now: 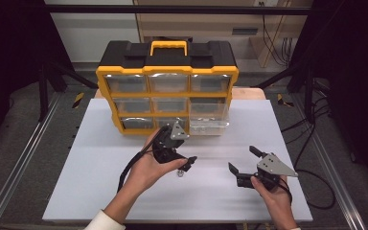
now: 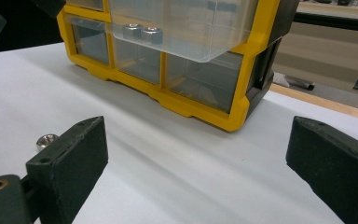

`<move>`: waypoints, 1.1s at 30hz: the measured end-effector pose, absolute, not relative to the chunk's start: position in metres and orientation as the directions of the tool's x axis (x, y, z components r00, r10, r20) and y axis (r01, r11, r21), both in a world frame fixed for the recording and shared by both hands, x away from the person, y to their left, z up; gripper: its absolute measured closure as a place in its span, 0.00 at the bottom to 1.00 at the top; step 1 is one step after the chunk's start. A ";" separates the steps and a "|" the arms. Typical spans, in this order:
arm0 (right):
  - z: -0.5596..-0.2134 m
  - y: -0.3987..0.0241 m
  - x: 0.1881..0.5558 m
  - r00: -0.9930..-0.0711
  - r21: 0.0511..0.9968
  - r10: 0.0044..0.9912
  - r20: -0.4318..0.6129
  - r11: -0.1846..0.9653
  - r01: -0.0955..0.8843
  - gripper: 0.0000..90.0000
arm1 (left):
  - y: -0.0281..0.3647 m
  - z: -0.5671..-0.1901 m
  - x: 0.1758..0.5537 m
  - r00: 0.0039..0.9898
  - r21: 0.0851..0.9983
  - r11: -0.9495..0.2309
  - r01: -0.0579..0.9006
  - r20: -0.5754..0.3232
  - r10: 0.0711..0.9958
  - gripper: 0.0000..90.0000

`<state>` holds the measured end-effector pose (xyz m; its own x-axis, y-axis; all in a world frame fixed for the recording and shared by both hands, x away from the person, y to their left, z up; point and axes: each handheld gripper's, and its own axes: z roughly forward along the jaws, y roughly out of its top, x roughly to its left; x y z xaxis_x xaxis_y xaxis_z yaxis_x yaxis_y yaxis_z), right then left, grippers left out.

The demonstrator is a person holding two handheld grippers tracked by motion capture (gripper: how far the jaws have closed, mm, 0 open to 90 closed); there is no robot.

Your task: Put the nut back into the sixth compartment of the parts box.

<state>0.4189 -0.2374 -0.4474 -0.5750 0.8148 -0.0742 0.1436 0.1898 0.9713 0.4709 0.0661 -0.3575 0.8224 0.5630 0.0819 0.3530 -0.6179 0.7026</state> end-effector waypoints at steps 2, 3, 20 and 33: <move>-0.447 -0.238 0.419 -0.572 0.971 0.817 -0.074 0.189 0.145 0.07 | 0.066 -0.361 0.471 0.823 0.696 -0.623 0.356 0.082 0.562 0.09; -0.447 -0.238 0.419 -0.572 0.972 0.817 -0.076 0.190 0.142 0.07 | 0.066 -0.361 0.471 0.822 0.692 -0.626 0.360 0.082 0.563 0.09; -0.447 -0.238 0.419 -0.574 0.972 0.815 -0.081 0.192 0.136 0.07 | 0.068 -0.382 0.475 0.823 0.660 -0.640 0.393 0.058 0.565 0.08; -0.447 -0.238 0.419 -0.574 0.972 0.815 -0.079 0.191 0.138 0.07 | 0.066 -0.404 0.477 0.830 0.602 -0.687 0.407 0.071 0.553 0.08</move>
<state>0.4189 -0.2381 -0.4471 -0.5739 0.8151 -0.0792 0.1379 0.1915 0.9718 0.4765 0.0657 -0.4040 0.8302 0.5530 0.0707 0.4066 -0.6873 0.6019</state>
